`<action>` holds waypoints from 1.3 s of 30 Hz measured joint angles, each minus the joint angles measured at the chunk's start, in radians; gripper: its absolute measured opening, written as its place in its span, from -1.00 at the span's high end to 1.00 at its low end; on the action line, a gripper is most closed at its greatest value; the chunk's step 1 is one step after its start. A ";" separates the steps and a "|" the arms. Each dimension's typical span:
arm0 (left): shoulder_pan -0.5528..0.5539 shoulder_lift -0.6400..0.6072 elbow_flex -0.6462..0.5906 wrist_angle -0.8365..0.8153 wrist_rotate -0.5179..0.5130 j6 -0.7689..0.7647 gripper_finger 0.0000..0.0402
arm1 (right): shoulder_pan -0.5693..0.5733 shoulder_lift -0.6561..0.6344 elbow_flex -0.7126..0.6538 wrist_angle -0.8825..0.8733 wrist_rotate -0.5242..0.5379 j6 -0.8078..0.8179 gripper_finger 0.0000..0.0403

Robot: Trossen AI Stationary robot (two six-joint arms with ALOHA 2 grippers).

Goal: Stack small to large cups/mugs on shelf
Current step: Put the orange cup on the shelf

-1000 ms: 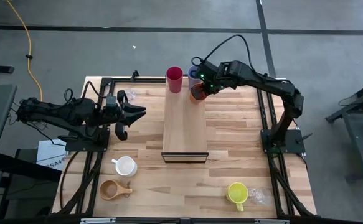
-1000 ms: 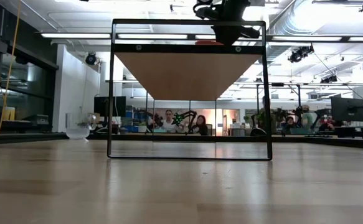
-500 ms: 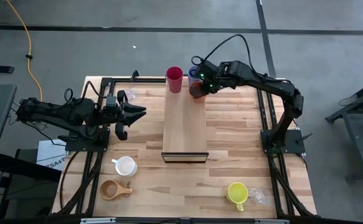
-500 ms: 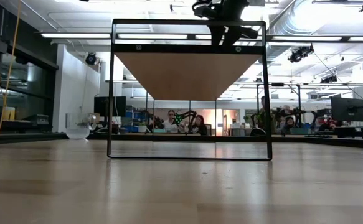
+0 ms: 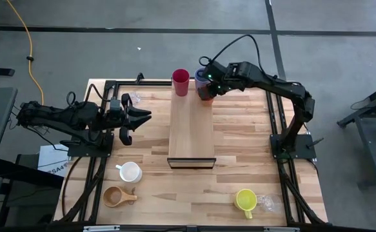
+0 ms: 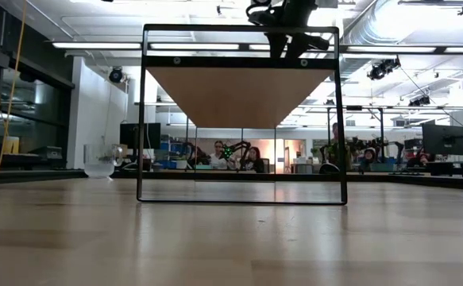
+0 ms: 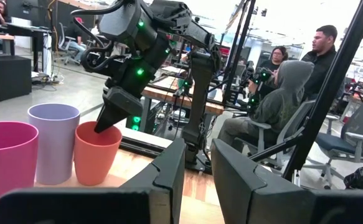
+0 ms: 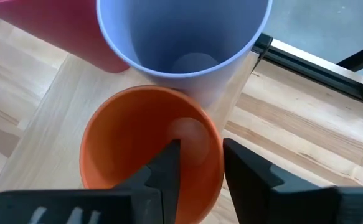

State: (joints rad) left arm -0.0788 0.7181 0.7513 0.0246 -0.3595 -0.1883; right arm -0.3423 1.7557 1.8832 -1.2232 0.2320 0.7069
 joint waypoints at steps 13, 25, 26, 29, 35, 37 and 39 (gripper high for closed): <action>0.000 0.000 0.000 0.000 0.000 0.000 0.65 | -0.007 -0.015 0.000 0.009 -0.004 -0.009 0.45; 0.000 0.000 0.000 0.001 0.000 0.000 0.65 | -0.024 -0.082 0.000 0.008 0.006 -0.070 0.45; 0.000 0.000 0.000 0.001 0.000 0.000 0.65 | -0.026 -0.091 0.000 0.008 0.007 -0.080 0.45; 0.000 0.000 0.000 0.002 0.000 0.000 0.65 | -0.028 -0.125 0.000 -0.033 0.010 -0.137 0.45; 0.000 0.000 0.000 0.002 0.000 0.000 0.65 | 0.005 -0.190 -0.001 -0.303 0.127 -0.253 0.52; 0.000 0.000 0.000 0.003 0.000 0.000 0.65 | 0.024 -0.224 -0.038 -0.346 0.159 -0.268 0.62; 0.000 0.000 0.000 0.003 0.000 0.000 0.65 | 0.037 -0.293 -0.135 -0.315 0.161 -0.274 0.77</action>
State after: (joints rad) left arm -0.0788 0.7179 0.7509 0.0273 -0.3595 -0.1886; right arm -0.3053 1.4632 1.7480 -1.5385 0.3925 0.4331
